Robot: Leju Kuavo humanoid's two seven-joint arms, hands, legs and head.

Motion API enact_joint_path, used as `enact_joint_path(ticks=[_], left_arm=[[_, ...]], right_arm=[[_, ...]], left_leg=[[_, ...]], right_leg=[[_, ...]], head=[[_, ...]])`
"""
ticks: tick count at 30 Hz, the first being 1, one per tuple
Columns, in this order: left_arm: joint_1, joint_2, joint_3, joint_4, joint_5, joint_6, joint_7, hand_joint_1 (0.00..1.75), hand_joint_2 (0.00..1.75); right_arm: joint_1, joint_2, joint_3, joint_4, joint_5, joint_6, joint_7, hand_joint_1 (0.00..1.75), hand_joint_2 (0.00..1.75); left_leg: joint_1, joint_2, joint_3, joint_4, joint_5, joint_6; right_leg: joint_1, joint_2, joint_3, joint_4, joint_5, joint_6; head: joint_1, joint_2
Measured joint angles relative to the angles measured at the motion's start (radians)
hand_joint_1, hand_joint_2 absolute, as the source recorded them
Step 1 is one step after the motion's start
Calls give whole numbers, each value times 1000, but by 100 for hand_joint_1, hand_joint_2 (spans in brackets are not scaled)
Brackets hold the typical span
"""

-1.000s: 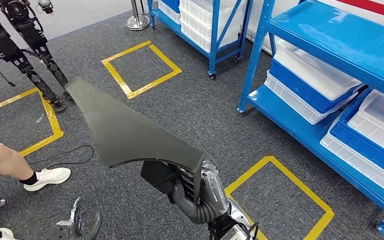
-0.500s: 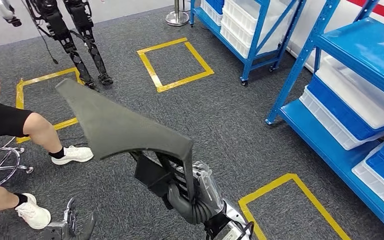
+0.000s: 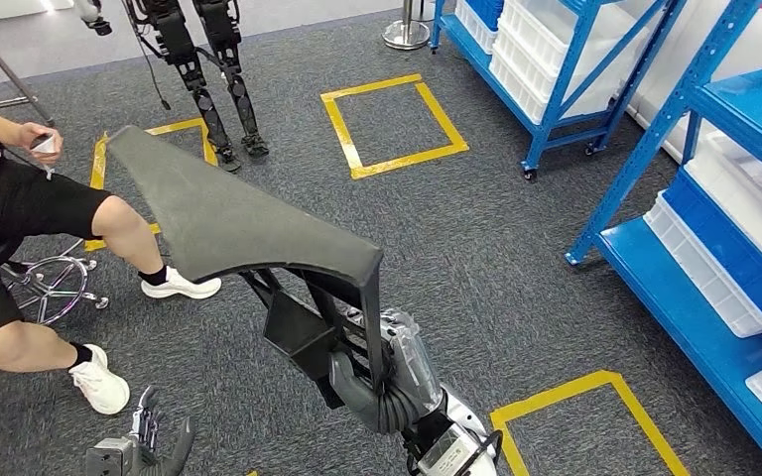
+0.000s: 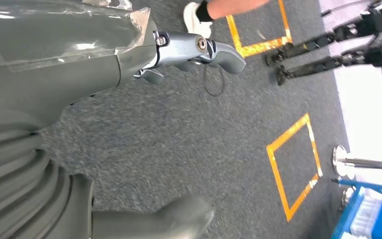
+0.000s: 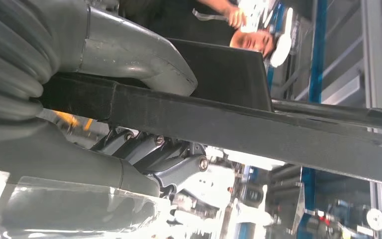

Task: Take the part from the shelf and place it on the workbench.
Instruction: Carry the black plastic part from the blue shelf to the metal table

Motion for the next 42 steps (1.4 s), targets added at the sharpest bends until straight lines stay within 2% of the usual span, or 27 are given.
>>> enact_joint_path(ticks=[3,4,6,8,9,11,13,14,15,16,18,20,21,23,24,26,27,28,30,31,32,34,36,37,39,40,42], left_arm=[[1,0,0,0,0,0,0,0,175],[2,0,0,-1,-1,-1,0,0,175],[1,-1,0,-7,-1,-6,0,0,175],[4,-1,0,-14,3,-19,0,0,175],[8,-1,-2,-14,6,-25,0,0,175],[12,-2,-7,-14,13,-33,0,0,175],[8,-1,-16,-7,22,-39,0,0,175],[5,-1,-20,0,26,-44,0,0,175],[2,-1,-23,8,31,-50,0,0,175],[1,-1,-26,15,35,-55,0,0,175],[-2,-1,-29,25,39,-60,0,0,175],[-6,-2,-30,31,41,-61,1,0,175],[-7,-2,-30,34,42,-62,1,0,175],[-7,-1,-30,38,47,-76,0,0,175],[-6,0,-29,39,49,-85,0,0,175],[-10,2,-28,44,51,-104,0,0,175],[-13,1,-29,47,53,-114,0,0,175],[-17,1,-27,51,59,-130,0,0,175],[-20,-2,-11,58,76,-184,0,0,175],[-19,-5,4,61,81,-215,0,0,175],[-19,-8,23,63,84,-243,0,0,175],[-20,-18,61,67,81,-279,0,0,175],[-21,-31,92,70,72,-295,1,0,175],[-20,-36,104,71,67,-299,1,0,175],[-17,-43,126,69,61,-311,1,0,175],[-15,-48,136,66,60,-319,0,0,175],[-15,-57,155,60,61,-328,-1,0,175]], right_arm=[[0,0,0,-1,0,0,0,175,175],[0,0,0,-2,0,1,1,175,175],[-3,-2,-4,-9,-4,-2,0,175,175],[0,-8,-9,-17,-15,-13,-13,175,175],[4,-13,-12,-18,-20,-22,-24,175,175],[18,-27,-18,-19,-29,-38,-47,175,175],[36,-44,-26,-16,-33,-52,-63,175,175],[45,-52,-30,-13,-34,-59,-68,175,175],[52,-59,-32,-10,-34,-64,-72,175,175],[56,-64,-34,-7,-35,-69,-75,175,175],[60,-72,-36,-4,-35,-74,-76,175,175],[62,-76,-37,-3,-36,-76,-78,175,175],[64,-78,-37,-3,-36,-77,-80,175,175],[65,-80,-37,-2,-37,-82,-82,175,175],[65,-80,-38,-1,-38,-87,-83,175,175],[67,-80,-38,0,-43,-103,-84,175,175],[70,-81,-38,2,-47,-112,-84,175,175],[73,-82,-38,4,-51,-119,-84,175,175],[79,-84,-36,11,-60,-126,-84,175,175],[82,-84,-34,15,-63,-127,-84,175,175],[84,-84,-31,19,-65,-126,-84,175,175],[87,-82,-24,27,-66,-124,-84,175,175],[88,-78,-16,33,-66,-122,-84,175,175],[87,-75,-12,35,-66,-119,-84,175,175],[87,-70,-7,38,-65,-114,-84,175,175],[86,-68,-4,40,-64,-111,-84,175,175],[86,-64,2,42,-62,-106,-84,175,175]], left_leg=[[1,1,1,-3,5,-1],[3,3,11,-26,22,-2],[-1,35,80,-168,82,4],[-8,50,142,-289,125,20],[-9,38,146,-294,127,28],[-7,15,154,-302,131,45],[-9,-9,154,-302,131,55],[-10,-25,154,-302,131,57],[-12,-41,154,-302,130,58],[-14,-57,156,-301,130,58],[-15,-86,158,-301,130,58],[-20,-111,157,-299,128,53],[-21,-121,156,-298,127,50],[-20,-138,151,-298,127,41],[-19,-129,148,-293,123,36],[-18,-74,122,-238,88,24],[-16,-40,96,-186,60,18],[-12,-19,64,-123,30,12],[-1,-2,13,-36,6,-1],[5,3,11,-40,20,-7],[11,12,29,-79,50,-13],[14,56,97,-207,112,-21],[11,84,136,-279,132,-13],[6,81,138,-285,128,-6],[1,53,139,-289,128,12],[-1,39,142,-291,128,21],[1,13,146,-294,130,38]], right_leg=[[0,-3,0,0,0,0],[-1,-9,1,0,-1,0],[6,-43,10,-3,-11,17],[15,-79,22,-6,-22,42],[14,-72,24,0,-29,48],[12,-26,-3,65,-63,47],[10,18,-71,196,-115,34],[11,26,-106,253,-131,32],[12,30,-127,281,-133,34],[13,35,-129,269,-118,38],[16,62,-81,145,-54,46],[17,100,-33,28,-3,41],[18,110,-22,4,7,36],[14,93,-15,-5,13,25],[11,83,-11,-8,15,21],[2,58,-3,-16,17,8],[2,45,0,-17,15,3],[2,31,1,-18,13,-2],[1,5,3,-17,8,-3],[-1,-7,5,-17,5,0],[-5,-18,8,-16,1,4],[-3,-37,19,-14,-10,19],[7,-55,30,-14,-21,34],[14,-65,35,-15,-24,41],[15,-80,44,-16,-32,53],[13,-71,43,-3,-43,57],[5,-22,3,87,-88,55]], head=[[0,0],[0,0],[3,0],[6,0],[7,0],[10,0],[13,0],[15,0],[15,0],[15,0],[15,0],[15,0],[14,0],[14,0],[13,0],[7,0],[4,0],[2,0],[1,0],[1,0],[1,0],[-1,0],[1,0],[3,0],[9,0],[9,0],[11,0]])
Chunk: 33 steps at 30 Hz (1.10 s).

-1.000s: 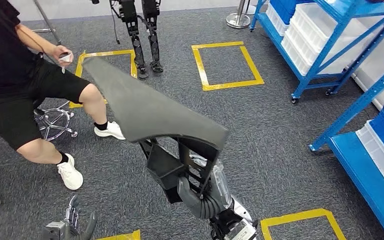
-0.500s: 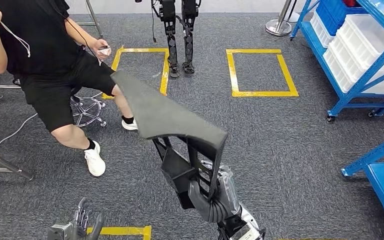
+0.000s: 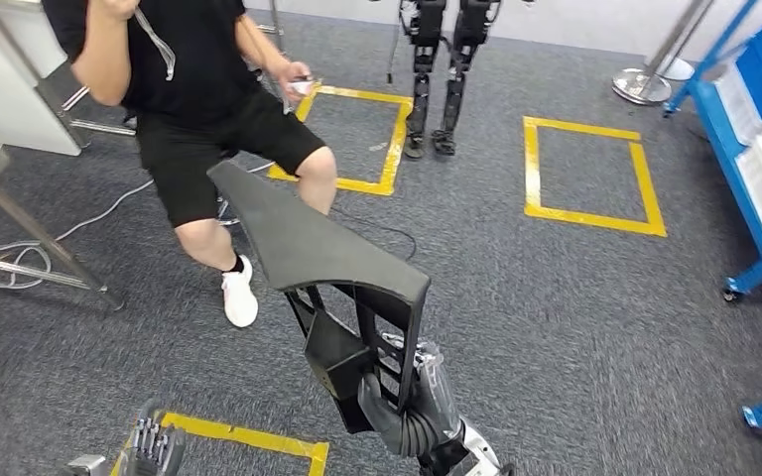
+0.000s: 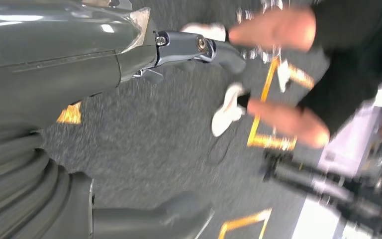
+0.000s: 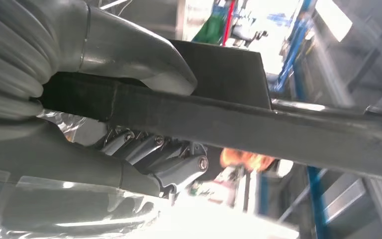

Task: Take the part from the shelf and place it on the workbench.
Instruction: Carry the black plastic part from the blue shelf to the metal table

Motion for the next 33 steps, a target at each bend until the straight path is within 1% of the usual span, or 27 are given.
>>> enact_joint_path(ticks=[2,3,4,5,7,9,10,11,12,13,14,16,17,18,19,20,21,22,24,25,27,28,29,30,31,32,33], left_arm=[[0,-7,13,-1,0,-4,0,0,175],[0,-11,18,-1,-1,-5,0,0,175],[1,-14,23,-1,-2,-6,0,0,175],[1,-16,28,-1,-3,-6,0,0,175],[0,-20,38,-1,-6,-1,0,0,175],[-1,-22,51,-2,-9,9,0,0,175],[-2,-22,59,-2,-11,14,1,0,175],[-1,-22,68,-1,-13,20,1,0,175],[1,-22,78,-1,-15,25,1,0,175],[3,-21,87,-1,-16,30,1,0,175],[4,-21,93,-1,-18,34,1,0,175],[3,-20,102,-2,-19,39,1,0,175],[2,-20,106,-2,-19,41,1,0,175],[3,-20,109,-1,-19,42,1,0,175],[5,-20,114,-1,-20,43,1,0,175],[8,-21,117,-1,-20,45,1,0,175],[10,-21,121,-2,-20,47,1,0,175],[10,-21,124,-2,-20,49,1,0,175],[10,-21,126,-5,-20,53,1,0,175],[9,-22,126,-6,-21,53,1,0,175],[11,-22,129,-8,-21,54,1,0,175],[13,-23,131,-9,-23,57,1,0,175],[15,-25,134,-10,-26,62,1,0,175],[16,-26,136,-13,-31,71,1,0,175],[17,-27,138,-17,-36,82,0,0,175],[17,-27,138,-20,-39,93,1,0,175],[18,-27,139,-23,-40,102,1,0,175]], right_arm=[[2,1,5,5,1,6,0,175,175],[3,1,6,8,1,10,0,175,175],[3,2,8,11,1,16,0,175,175],[1,4,10,14,1,22,0,175,175],[-7,10,16,21,0,35,0,175,175],[-20,17,22,27,-7,45,0,175,175],[-29,20,24,32,-13,49,0,175,175],[-38,24,27,36,-18,53,0,175,175],[-47,29,30,41,-24,58,0,175,175],[-55,34,32,46,-30,62,0,175,175],[-61,39,34,49,-34,66,0,175,175],[-66,45,36,56,-40,71,0,175,175],[-67,47,37,60,-42,74,0,175,175],[-68,47,38,64,-44,77,0,175,175],[-70,48,40,69,-47,81,0,175,175],[-72,49,41,73,-49,83,0,175,175],[-75,50,42,77,-50,85,0,175,175],[-78,52,43,80,-52,86,0,175,175],[-84,57,45,84,-53,87,0,175,175],[-87,59,46,85,-53,87,0,175,175],[-91,62,48,87,-55,88,0,175,175],[-92,64,49,87,-56,88,0,175,175],[-94,65,49,87,-58,89,0,175,175],[-95,65,49,88,-60,90,0,175,175],[-96,64,49,89,-61,92,0,175,175],[-95,63,49,90,-62,94,0,175,175],[-95,62,49,91,-61,96,0,175,175]], left_leg=[[-3,-29,-1,0,0,8],[-4,-45,-1,1,-1,9],[-6,-61,0,1,-1,9],[-8,-77,1,1,-1,9],[-11,-106,3,2,-2,8],[-15,-129,0,3,-2,2],[-15,-139,-2,3,-2,-2],[-15,-148,-5,2,-1,-8],[-13,-144,-7,5,-2,-12],[-13,-124,-11,14,-9,-17],[-14,-95,-21,37,-25,-22],[-13,-35,-67,136,-81,-31],[-9,-23,-98,197,-109,-36],[-6,-17,-122,243,-124,-40],[-2,-13,-132,259,-121,-45],[3,-7,-122,237,-101,-49],[6,6,-93,183,-70,-52],[8,30,-57,117,-44,-53],[5,62,-6,25,-14,-46],[2,66,0,11,-14,-40],[-3,40,0,7,-11,-25],[-4,29,1,3,-9,-17],[-2,17,3,-1,-6,-10],[0,5,5,-4,-2,-3],[1,-8,4,-5,-1,1],[2,-22,2,-5,0,4],[2,-37,1,-4,0,5]], right_leg=[[1,40,-77,142,-50,-7],[2,48,-109,190,-59,-6],[4,53,-123,200,-51,-2],[7,58,-116,169,-27,3],[9,93,-67,34,42,7],[10,125,-28,-63,84,-4],[12,129,-23,-77,89,-12],[12,119,-20,-79,91,-21],[8,109,-18,-82,93,-29],[4,99,-15,-85,95,-38],[-1,87,-12,-88,96,-48],[0,61,-7,-90,93,-62],[1,46,-6,-90,91,-65],[2,32,-5,-90,90,-66],[2,19,-5,-90,88,-66],[2,6,-4,-89,86,-65],[2,-5,-2,-89,83,-62],[4,-16,2,-89,80,-57],[12,-35,10,-89,72,-45],[17,-44,14,-90,69,-38],[21,-63,19,-93,65,-26],[20,-56,19,-88,60,-20],[18,-37,12,-66,46,-17],[16,-8,-10,-20,22,-17],[11,23,-41,45,-6,-20],[10,41,-78,116,-32,-23],[9,49,-109,172,-48,-23]], head=[[4,0],[4,0],[5,0],[5,0],[5,0],[4,0],[3,0],[3,0],[3,0],[2,0],[-1,0],[-6,0],[-8,0],[-7,0],[-8,0],[-8,0],[-8,0],[-9,0],[-7,0],[-6,0],[-3,0],[-2,0],[-2,0],[1,0],[3,0],[5,0],[6,0]])
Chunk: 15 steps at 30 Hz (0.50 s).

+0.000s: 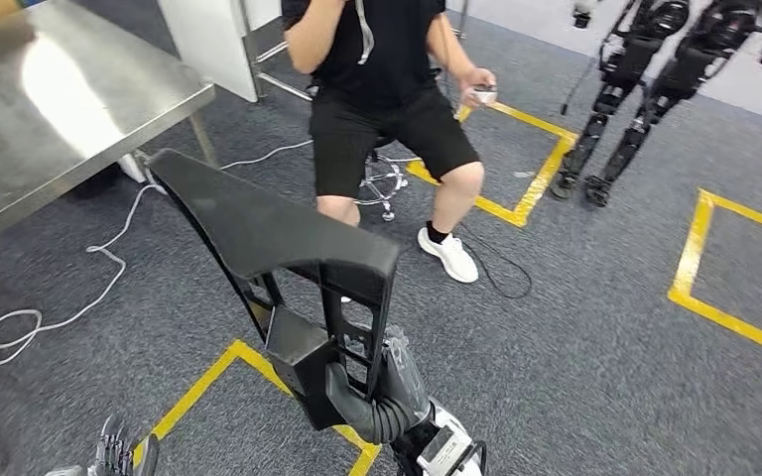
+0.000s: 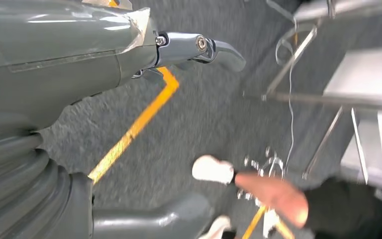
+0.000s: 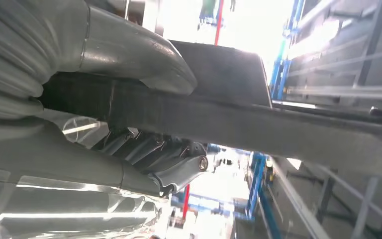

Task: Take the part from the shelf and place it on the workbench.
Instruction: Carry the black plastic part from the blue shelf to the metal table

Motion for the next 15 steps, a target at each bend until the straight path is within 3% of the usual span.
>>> enact_joint_path(ticks=[1,2,3,5,7,9,10,12,14,15], left_arm=[[2,0,0,-1,0,8,0,0,175],[4,0,0,-2,0,15,0,0,175],[5,0,0,-2,2,21,0,0,175],[7,0,3,-5,6,27,0,0,175],[10,0,11,-11,8,28,0,0,175],[17,0,25,-17,8,27,0,0,175],[22,1,32,-21,8,26,0,0,175],[29,1,42,-28,7,24,0,0,175],[29,2,49,-33,7,24,0,0,175],[29,2,53,-34,7,24,0,0,175]], right_arm=[[0,0,0,1,1,1,0,175,175],[0,0,0,1,2,2,0,175,175],[-1,0,0,2,4,2,0,175,175],[-3,1,1,2,8,2,0,175,175],[-7,2,3,2,11,3,0,175,175],[-13,3,9,2,15,4,0,175,175],[-16,4,11,2,16,4,0,175,175],[-20,8,15,1,18,4,0,175,175],[-20,10,18,3,19,4,0,175,175],[-20,10,19,5,19,4,0,175,175]], left_leg=[[0,-15,0,0,0,0],[0,-30,0,1,0,0],[0,-44,2,1,0,-1],[-2,-73,3,2,0,-5],[-4,-96,-3,3,1,-17],[-1,-113,-10,1,6,-30],[0,-106,-13,4,4,-35],[-1,-51,-35,51,-26,-43],[-3,7,-92,169,-89,-49],[-2,18,-122,231,-115,-52]], right_leg=[[0,3,-15,22,1,4],[0,6,-12,7,17,11],[-1,12,9,-43,45,18],[-5,52,65,-176,103,27],[-6,80,94,-246,129,19],[-6,66,98,-251,133,3],[-9,57,100,-253,135,-4],[-16,33,104,-258,137,-22],[-10,5,106,-259,134,-36],[-7,-10,106,-259,133,-40]], head=[[0,0],[0,0],[0,0],[0,0],[-1,0],[-1,0],[-1,0],[-7,0],[-12,0],[-13,0]])
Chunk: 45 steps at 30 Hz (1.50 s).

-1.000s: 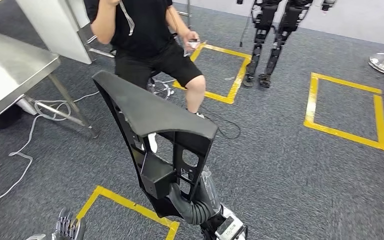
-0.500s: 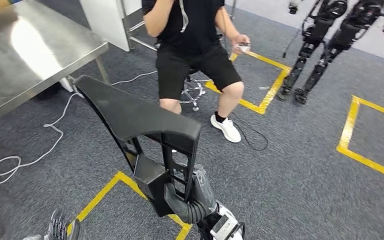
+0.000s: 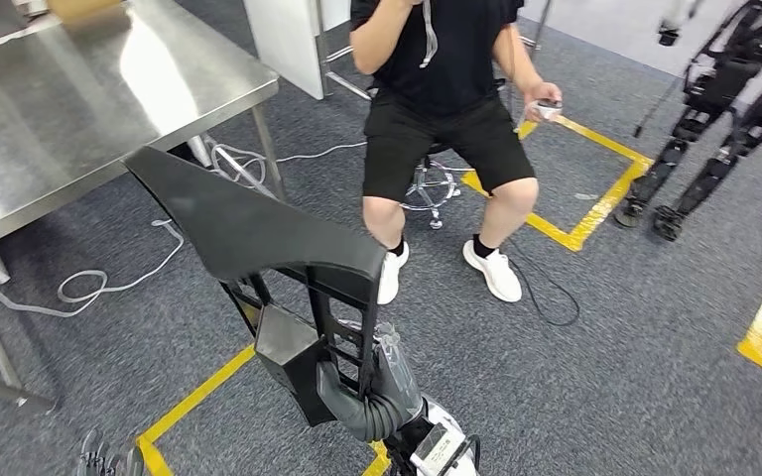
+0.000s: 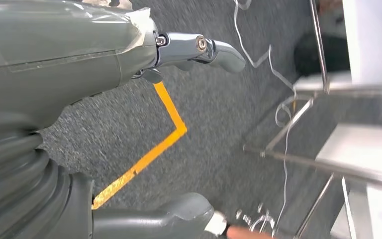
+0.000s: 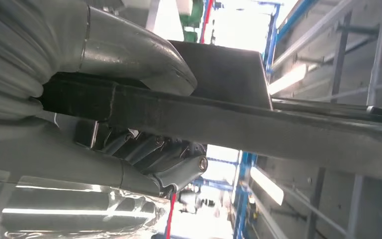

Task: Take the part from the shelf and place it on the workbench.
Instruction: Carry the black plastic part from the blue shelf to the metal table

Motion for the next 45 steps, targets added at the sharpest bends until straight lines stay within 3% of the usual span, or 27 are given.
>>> enact_joint_path(ticks=[2,3,5,7,10,12,14,16,17,18,20,21,23,24,25,27,29,31,32,33,34,36,38,40,41,43,45], left_arm=[[3,0,6,-1,-1,0,0,0,175],[4,0,7,-1,-1,1,0,0,175],[4,0,11,-2,-3,2,0,0,175],[3,0,12,-6,-5,3,0,0,175],[6,-1,14,-10,-8,4,0,0,175],[8,-3,15,-13,-9,4,0,0,175],[6,-5,16,-15,-9,3,0,0,175],[6,-5,17,-15,-9,2,0,0,175],[7,-6,17,-15,-9,1,0,0,175],[8,-7,17,-15,-9,1,0,0,175],[8,-8,17,-15,-9,0,0,0,175],[8,-8,17,-15,-9,0,0,0,175],[9,-8,17,-16,-9,0,0,0,175],[11,-9,17,-16,-9,0,0,0,175],[14,-9,17,-17,-9,0,0,0,175],[18,-9,16,-17,-10,0,0,0,175],[13,-9,16,-17,-10,0,0,0,175],[11,-9,16,-17,-10,0,0,0,175],[12,-9,16,-17,-10,0,0,0,175],[14,-9,16,-17,-10,0,0,0,175],[15,-9,16,-17,-10,0,0,0,175],[13,-9,16,-17,-10,0,0,0,175],[8,-9,16,-17,-9,-3,0,0,175],[7,-9,16,-17,-5,-8,0,0,175],[8,-9,16,-17,-3,-12,0,0,175],[6,-10,17,-17,0,-17,0,0,175],[0,-10,17,-16,0,-20,0,0,175]], right_arm=[[0,0,5,4,0,0,0,175,175],[-1,0,9,7,0,-1,0,175,175],[-3,0,16,10,0,-1,0,175,175],[-7,0,21,11,1,-1,0,175,175],[-13,1,23,12,2,-1,0,175,175],[-16,0,24,13,2,-2,0,175,175],[-16,-2,24,16,2,-4,0,175,175],[-15,-7,24,20,2,-5,0,175,175],[-15,-8,24,22,3,-6,0,175,175],[-15,-10,24,23,3,-6,0,175,175],[-15,-10,24,24,3,-7,0,175,175],[-16,-11,24,24,3,-7,0,175,175],[-16,-11,24,25,3,-8,0,175,175],[-16,-10,24,25,3,-8,0,175,175],[-17,-9,25,25,3,-8,0,175,175],[-18,-8,26,25,3,-9,0,175,175],[-17,-7,27,25,3,-9,0,175,175],[-16,-8,28,26,3,-9,0,175,175],[-16,-8,29,27,3,-10,0,175,175],[-16,-8,29,27,3,-10,0,175,175],[-16,-8,30,27,3,-10,0,175,175],[-17,-8,31,27,3,-11,0,175,175],[-18,-8,32,27,3,-15,0,175,175],[-19,-8,33,27,4,-18,0,175,175],[-20,-8,34,27,4,-19,0,175,175],[-21,-8,35,26,4,-20,0,175,175],[-19,-11,35,27,4,-20,0,175,175]], left_leg=[[3,9,-17,38,-1,-5],[5,16,6,-1,24,-6],[4,56,84,-134,77,-4],[0,83,127,-213,96,5],[-6,55,127,-226,98,25],[-2,32,130,-233,106,39],[2,9,129,-235,110,47],[2,-19,126,-234,112,49],[3,-34,126,-234,112,49],[3,-51,127,-234,112,48],[6,-80,128,-233,113,43],[4,-93,127,-232,113,37],[4,-114,122,-232,116,23],[4,-123,119,-234,118,16],[8,-122,117,-234,119,10],[8,-79,101,-204,100,3],[5,-18,52,-99,43,0],[5,3,-8,24,-8,-2],[5,7,-19,49,-10,-2],[5,10,-11,35,7,-1],[4,18,18,-16,36,1],[-3,62,92,-149,86,12],[-14,90,124,-213,97,23],[-20,68,122,-220,97,32],[-19,55,124,-225,100,37],[-12,32,129,-236,109,47],[-8,5,127,-239,114,53]], right_leg=[[2,-28,0,0,-2,-2],[2,-40,1,0,-3,-1],[7,-62,4,1,-7,3],[15,-80,8,2,-13,13],[19,-101,15,1,-20,30],[16,-61,3,39,-45,35],[11,-5,-47,149,-101,28],[8,11,-105,264,-142,28],[7,14,-112,277,-139,34],[5,17,-102,252,-120,44],[-3,46,-43,121,-60,61],[-6,62,-18,62,-37,63],[-6,80,3,11,-18,53],[-3,71,5,10,-15,44],[-4,63,7,9,-13,36],[-7,43,10,5,-8,19],[-3,19,12,3,-9,4],[5,-9,12,3,-12,-4],[8,-23,13,3,-14,-6],[10,-35,14,3,-15,-8],[11,-48,16,3,-17,-8],[18,-68,21,4,-23,-6],[25,-87,24,4,-28,2],[29,-111,28,2,-33,11],[28,-110,27,8,-38,15],[25,-69,6,61,-70,20],[18,-12,-52,183,-121,17]], head=[[0,0],[-1,0],[-2,0],[3,0],[9,0],[10,0],[13,0],[14,0],[15,0],[15,0],[17,0],[18,0],[19,0],[19,0],[19,0],[16,0],[11,0],[9,0],[9,0],[9,0],[9,0],[9,0],[12,0],[15,0],[14,0],[17,0],[20,0]])
